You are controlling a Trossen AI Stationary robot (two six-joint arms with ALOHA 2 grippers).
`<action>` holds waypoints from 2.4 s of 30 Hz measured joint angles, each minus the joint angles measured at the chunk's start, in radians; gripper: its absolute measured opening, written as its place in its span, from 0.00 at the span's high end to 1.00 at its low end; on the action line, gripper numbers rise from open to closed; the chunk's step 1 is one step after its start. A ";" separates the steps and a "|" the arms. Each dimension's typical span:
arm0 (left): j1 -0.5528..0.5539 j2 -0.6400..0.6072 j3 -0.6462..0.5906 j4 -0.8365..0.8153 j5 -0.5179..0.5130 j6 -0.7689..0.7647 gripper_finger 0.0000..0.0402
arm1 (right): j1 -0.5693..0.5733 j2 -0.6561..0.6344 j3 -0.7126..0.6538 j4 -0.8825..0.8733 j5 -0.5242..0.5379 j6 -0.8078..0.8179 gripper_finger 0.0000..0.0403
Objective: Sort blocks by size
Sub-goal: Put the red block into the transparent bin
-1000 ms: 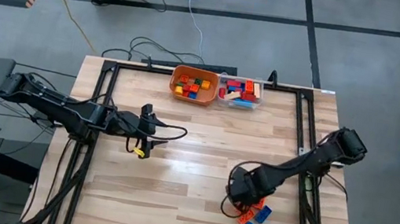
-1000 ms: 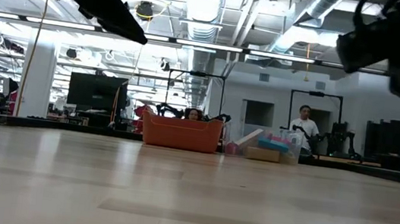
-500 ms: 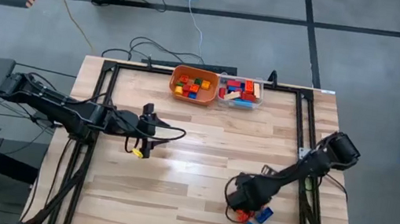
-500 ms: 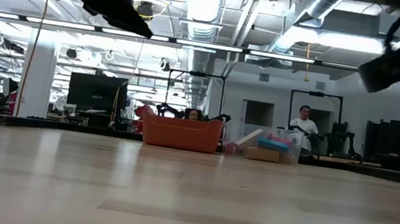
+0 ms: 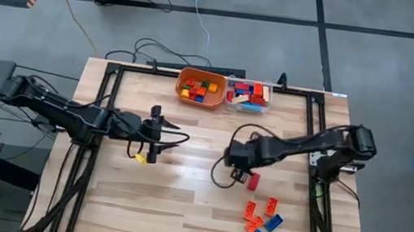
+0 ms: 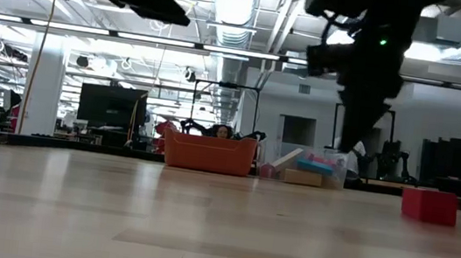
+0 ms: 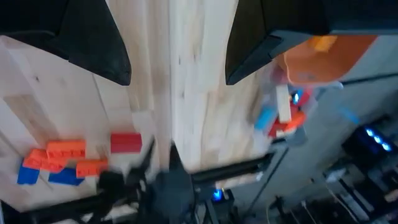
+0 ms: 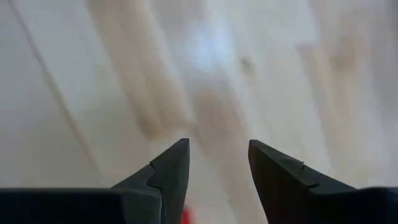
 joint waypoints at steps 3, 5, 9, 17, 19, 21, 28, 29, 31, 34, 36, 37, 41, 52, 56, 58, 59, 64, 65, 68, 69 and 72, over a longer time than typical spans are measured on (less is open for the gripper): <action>0.000 0.000 0.000 -0.060 0.000 -0.033 0.37 | 0.002 -0.058 0.000 -0.114 -0.003 0.063 0.52; 0.000 0.000 0.000 -0.099 0.000 -0.058 0.37 | 0.003 -0.093 0.000 -0.167 -0.016 0.184 0.52; 0.000 0.000 0.000 -0.120 0.000 -0.099 0.37 | 0.038 -0.125 0.000 -0.192 -0.096 0.372 0.50; 0.000 0.000 0.000 -0.199 0.003 -0.147 0.37 | 0.216 -0.112 -0.024 -0.202 -0.172 0.594 0.39; 0.000 0.000 0.000 -0.208 0.004 -0.153 0.37 | 0.249 -0.110 -0.046 -0.181 -0.173 0.665 0.37; -0.001 0.000 0.000 -0.210 0.004 -0.159 0.37 | 0.276 -0.109 -0.083 -0.113 -0.178 0.720 0.37; -0.002 0.000 0.000 -0.225 0.044 -0.170 0.37 | 0.299 -0.105 -0.160 -0.025 -0.139 0.915 0.36; -0.002 0.000 0.000 -0.227 0.056 -0.165 0.37 | 0.299 -0.098 -0.160 -0.028 -0.130 0.938 0.36; -0.002 0.000 0.000 -0.226 0.063 -0.152 0.37 | 0.290 -0.079 -0.160 -0.022 -0.122 0.957 0.36; -0.002 0.000 0.000 -0.228 0.064 -0.136 0.37 | 0.269 -0.027 -0.160 0.033 -0.114 0.924 0.36; -0.002 0.000 0.000 -0.228 0.064 -0.126 0.37 | 0.247 0.003 -0.160 0.074 -0.107 0.851 0.36; -0.002 0.000 0.000 -0.227 0.064 -0.124 0.37 | 0.232 0.014 -0.160 0.092 -0.103 0.811 0.36; -0.002 0.000 0.000 -0.212 0.064 -0.123 0.37 | 0.172 0.029 -0.153 0.123 -0.060 0.675 0.36; -0.003 0.090 0.000 0.049 0.063 -0.106 0.37 | 0.078 -0.016 -0.123 0.182 0.051 0.235 0.36; -0.003 0.130 0.000 0.094 0.061 -0.123 0.37 | 0.058 -0.048 -0.119 0.221 0.049 0.286 0.36; -0.003 0.155 0.000 0.102 0.061 -0.132 0.37 | 0.053 -0.048 -0.119 0.259 0.055 0.291 0.36; -0.003 0.169 0.000 0.102 0.059 -0.137 0.37 | 0.053 -0.040 -0.118 0.269 0.080 0.327 0.36; -0.003 0.218 0.000 0.104 0.031 -0.154 0.37 | 0.061 0.026 -0.119 0.269 0.168 0.483 0.36; -0.003 0.226 0.000 0.102 0.020 -0.154 0.37 | 0.069 0.038 -0.119 0.272 0.187 0.503 0.36; -0.003 0.231 0.000 0.094 -0.013 -0.155 0.37 | 0.097 0.074 -0.119 0.288 0.254 0.561 0.36; -0.003 0.231 0.000 0.095 -0.020 -0.155 0.37 | 0.107 0.085 -0.119 0.291 0.273 0.580 0.36; -0.011 0.231 0.000 0.096 -0.054 -0.140 0.37 | 0.132 0.117 -0.119 0.292 0.321 0.652 0.36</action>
